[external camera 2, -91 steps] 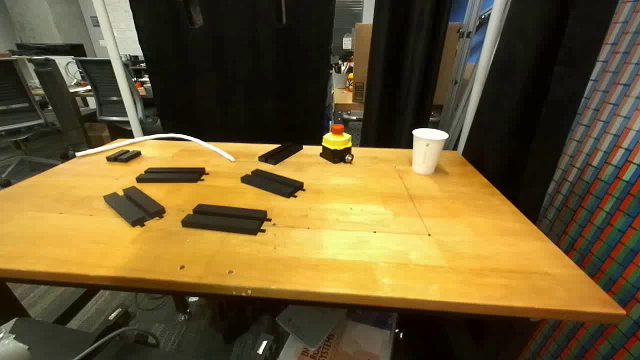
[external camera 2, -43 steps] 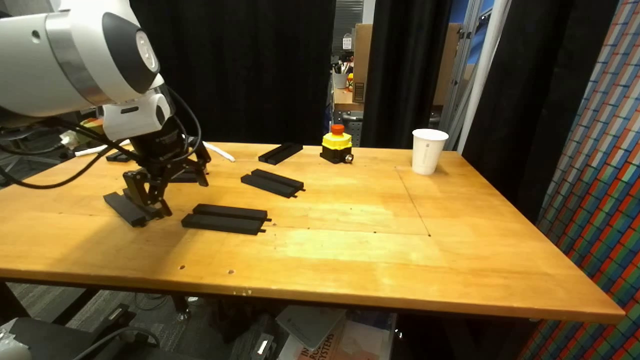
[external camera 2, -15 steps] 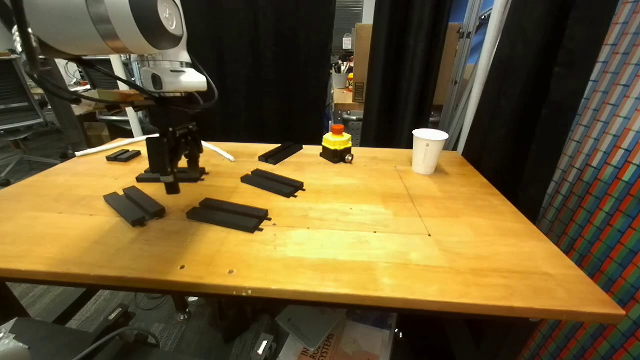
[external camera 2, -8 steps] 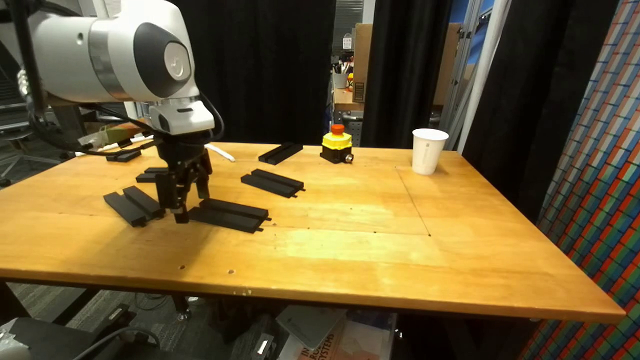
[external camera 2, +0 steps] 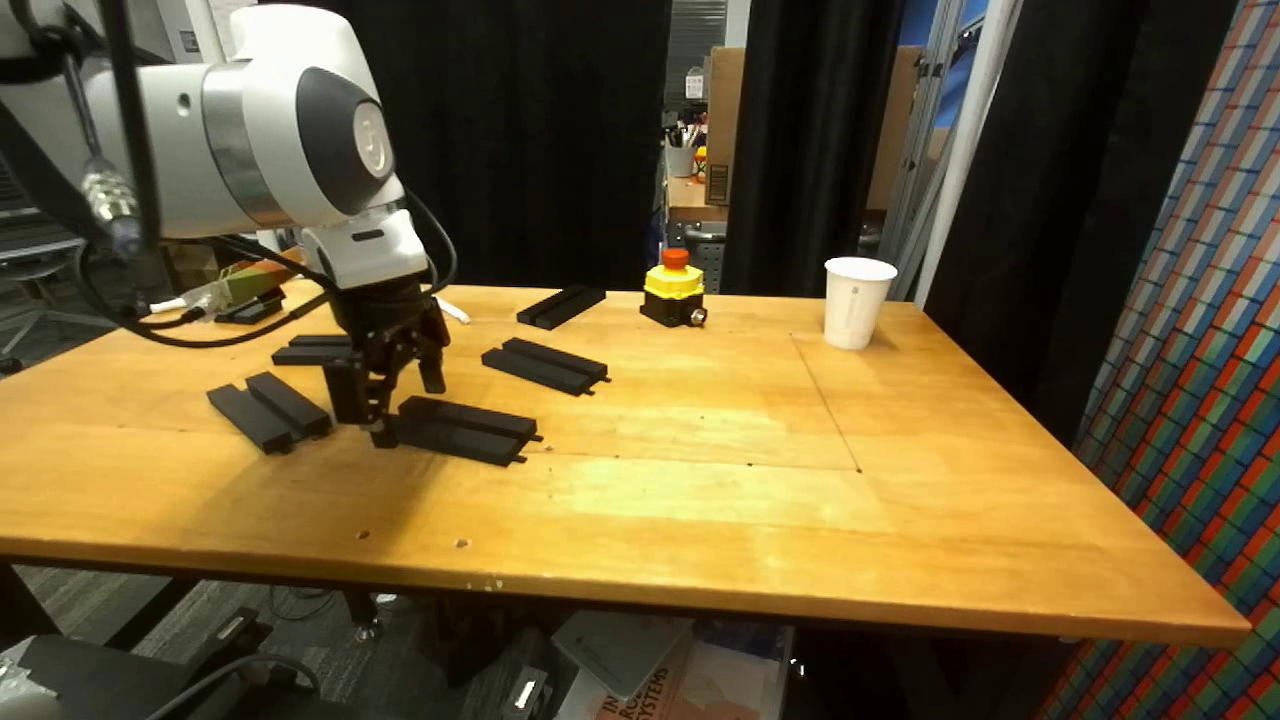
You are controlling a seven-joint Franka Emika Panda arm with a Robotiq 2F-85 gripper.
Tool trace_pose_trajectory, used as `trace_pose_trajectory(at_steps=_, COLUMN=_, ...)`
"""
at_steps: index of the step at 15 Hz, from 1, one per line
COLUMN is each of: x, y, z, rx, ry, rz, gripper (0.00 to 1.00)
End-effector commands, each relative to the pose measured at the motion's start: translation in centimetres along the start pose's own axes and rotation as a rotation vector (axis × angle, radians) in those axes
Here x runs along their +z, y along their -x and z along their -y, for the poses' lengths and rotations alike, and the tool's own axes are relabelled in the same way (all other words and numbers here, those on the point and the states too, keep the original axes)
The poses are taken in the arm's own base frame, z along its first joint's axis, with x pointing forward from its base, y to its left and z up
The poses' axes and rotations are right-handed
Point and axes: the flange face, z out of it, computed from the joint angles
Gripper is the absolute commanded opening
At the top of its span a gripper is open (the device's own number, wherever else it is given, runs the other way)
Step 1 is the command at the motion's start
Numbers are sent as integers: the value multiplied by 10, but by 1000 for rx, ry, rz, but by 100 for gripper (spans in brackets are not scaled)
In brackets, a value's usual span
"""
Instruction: Join the two black pieces of the object
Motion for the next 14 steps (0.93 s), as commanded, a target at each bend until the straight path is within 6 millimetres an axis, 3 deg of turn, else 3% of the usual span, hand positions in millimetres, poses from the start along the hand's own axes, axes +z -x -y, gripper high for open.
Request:
trace_pose_trajectory(at_steps=1, x=-1, y=-1, z=0, rx=69, ry=-18, rz=-14, gripper=100)
trace_pose_trajectory(at_steps=10, x=13, y=-10, z=2, rx=159, ry=-14, rz=-21, gripper=100)
trace_pose_trajectory(at_steps=14, x=9, y=-15, z=12, rx=141, ry=-44, rz=-23, gripper=100)
